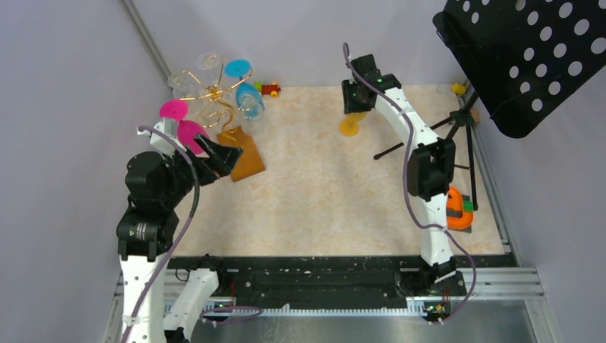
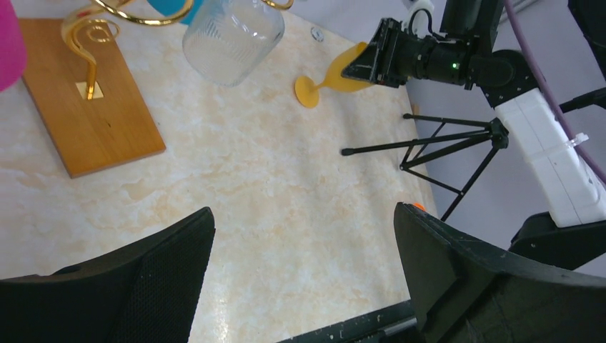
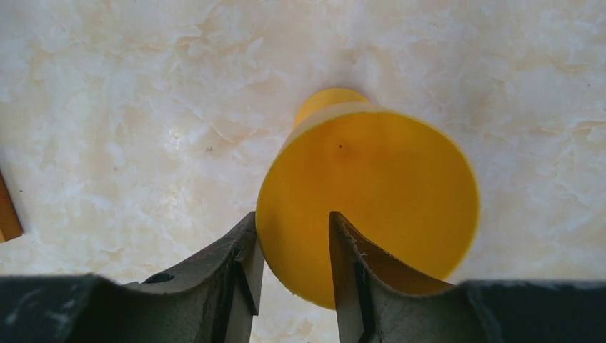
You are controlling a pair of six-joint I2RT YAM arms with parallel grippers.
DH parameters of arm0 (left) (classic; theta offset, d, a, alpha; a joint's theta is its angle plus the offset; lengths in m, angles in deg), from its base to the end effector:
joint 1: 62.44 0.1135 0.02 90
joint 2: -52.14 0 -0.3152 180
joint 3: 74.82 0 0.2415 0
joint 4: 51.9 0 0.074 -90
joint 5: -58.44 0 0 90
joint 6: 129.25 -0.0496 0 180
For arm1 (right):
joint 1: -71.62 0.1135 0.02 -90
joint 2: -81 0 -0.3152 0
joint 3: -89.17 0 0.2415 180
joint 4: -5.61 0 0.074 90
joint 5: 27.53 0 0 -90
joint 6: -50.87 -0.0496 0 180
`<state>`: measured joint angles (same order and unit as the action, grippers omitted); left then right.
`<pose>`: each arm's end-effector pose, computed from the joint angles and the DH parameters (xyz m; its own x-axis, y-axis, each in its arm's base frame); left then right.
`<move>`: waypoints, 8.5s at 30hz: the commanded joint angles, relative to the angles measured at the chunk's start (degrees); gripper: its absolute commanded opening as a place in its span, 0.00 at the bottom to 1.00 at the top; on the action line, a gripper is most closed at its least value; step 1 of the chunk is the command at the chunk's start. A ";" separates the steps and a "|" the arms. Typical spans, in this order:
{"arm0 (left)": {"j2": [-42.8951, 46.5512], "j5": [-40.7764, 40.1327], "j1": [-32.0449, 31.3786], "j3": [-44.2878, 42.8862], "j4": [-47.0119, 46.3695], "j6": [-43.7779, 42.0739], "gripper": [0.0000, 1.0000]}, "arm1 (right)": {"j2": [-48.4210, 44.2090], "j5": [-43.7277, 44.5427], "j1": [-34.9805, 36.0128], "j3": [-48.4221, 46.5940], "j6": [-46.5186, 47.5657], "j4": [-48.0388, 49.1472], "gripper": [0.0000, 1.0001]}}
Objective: Take the wine glass off the wine glass rack
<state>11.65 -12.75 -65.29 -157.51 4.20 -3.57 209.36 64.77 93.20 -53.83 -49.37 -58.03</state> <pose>0.0757 -0.0198 0.4513 -0.4047 -0.5326 -0.7433 0.1522 0.7623 -0.6291 0.4939 0.1932 0.3284 -0.7516 -0.1063 -0.6510 -0.2128 0.9732 0.0868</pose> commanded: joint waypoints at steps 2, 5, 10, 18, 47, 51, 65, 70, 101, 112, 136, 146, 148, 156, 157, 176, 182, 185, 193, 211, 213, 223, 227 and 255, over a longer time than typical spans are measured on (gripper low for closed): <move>0.63 -4.11 -0.14 -3.29 0.21 -1.44 0.99 | -8.59 -2.02 -0.48 2.74 -0.31 7.01 0.42; 0.93 -4.95 -0.14 -3.35 0.12 -0.85 0.99 | -10.90 -3.15 -0.45 3.81 -0.74 8.51 0.45; 0.70 -6.40 -0.14 -4.55 0.39 -0.53 0.99 | -16.39 -4.26 -0.49 9.31 -1.97 12.09 0.46; 2.73 -0.85 -0.14 -2.10 -17.24 5.51 0.98 | -33.46 -13.45 -0.38 29.66 -6.65 25.32 0.32; -12.43 -2.72 -0.14 -6.52 -24.17 15.80 0.83 | -39.41 -32.25 6.30 62.38 -67.34 84.77 0.51; -10.44 -2.42 -0.14 -7.86 -20.31 10.75 0.88 | -33.77 -29.34 8.64 56.00 -69.63 80.60 0.56; -0.38 -8.59 -0.14 -8.68 -7.82 1.05 0.99 | -18.95 -19.99 15.89 34.48 -67.77 69.23 0.61; 1.90 -10.89 -0.14 -9.55 -4.43 -0.43 0.99 | -14.40 -18.76 17.09 27.95 -67.60 67.28 0.57; 3.29 -18.23 -0.14 -7.57 -0.58 -3.70 0.99 | -6.90 -27.18 18.58 12.89 -65.36 57.57 0.28; 3.28 -18.28 -0.14 -7.28 -0.71 -3.65 0.99 | -7.73 -28.05 18.59 12.74 -66.13 57.53 0.10; 2.99 -18.28 -0.14 -6.98 -1.40 -3.15 0.99 | -13.65 -29.89 18.91 19.35 -69.30 67.30 0.00; 2.66 -18.28 -0.14 -6.20 -2.60 -2.09 0.99 | -16.76 -31.32 20.31 21.21 -68.93 69.81 0.00; 2.84 -18.26 -0.14 -6.02 -2.69 -1.86 0.99 | -16.12 -31.64 20.38 20.85 -69.33 70.47 0.00; 3.13 -18.28 -0.14 -6.10 -2.17 -2.08 0.99 | -13.10 -31.28 21.69 18.21 -69.96 71.98 0.00; 3.09 -18.28 -0.14 -6.13 -2.04 -2.10 0.99 | -12.72 -31.04 21.92 17.40 -69.45 71.46 0.00; 3.32 -18.28 -0.14 -5.51 -1.20 -2.46 0.99 | -5.21 -19.81 23.39 5.07 -59.50 61.66 0.00; 3.43 -18.27 -0.14 -5.54 -1.07 -2.55 0.99 | -4.07 -16.24 23.64 4.34 -58.92 61.92 0.00; 3.36 -18.28 -0.14 -5.64 -0.93 -2.55 0.99 | -4.19 -14.50 23.59 3.86 -58.78 61.59 0.00; 3.14 -18.28 -0.14 -5.68 -0.85 -2.57 0.99 | -4.67 -9.87 23.52 1.71 -58.56 57.87 0.00; 3.64 -16.11 -0.14 -5.23 -1.17 -2.21 0.99 | -15.60 -9.15 21.85 15.53 -63.43 62.34 0.00; 3.60 -15.91 -0.14 -5.17 -1.28 -1.99 0.99 | -16.94 -9.35 21.54 17.31 -63.77 62.71 0.00; 3.33 -10.26 -0.14 -3.96 -4.05 0.50 0.99 | -24.17 -9.27 19.29 29.23 -66.17 67.88 0.00; 2.59 -3.60 -0.14 -2.68 -6.88 1.50 0.99 | -29.17 -8.64 18.32 35.54 -66.14 69.75 0.00; -16.82 13.90 -14.32 14.68 -72.92 46.43 0.99 | -64.20 -16.28 11.90 66.25 -85.41 92.56 0.00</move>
<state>-2.78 3.44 -78.77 -142.37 -55.80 38.20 148.27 51.13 105.44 11.65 -129.74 24.59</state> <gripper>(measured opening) 0.986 0.033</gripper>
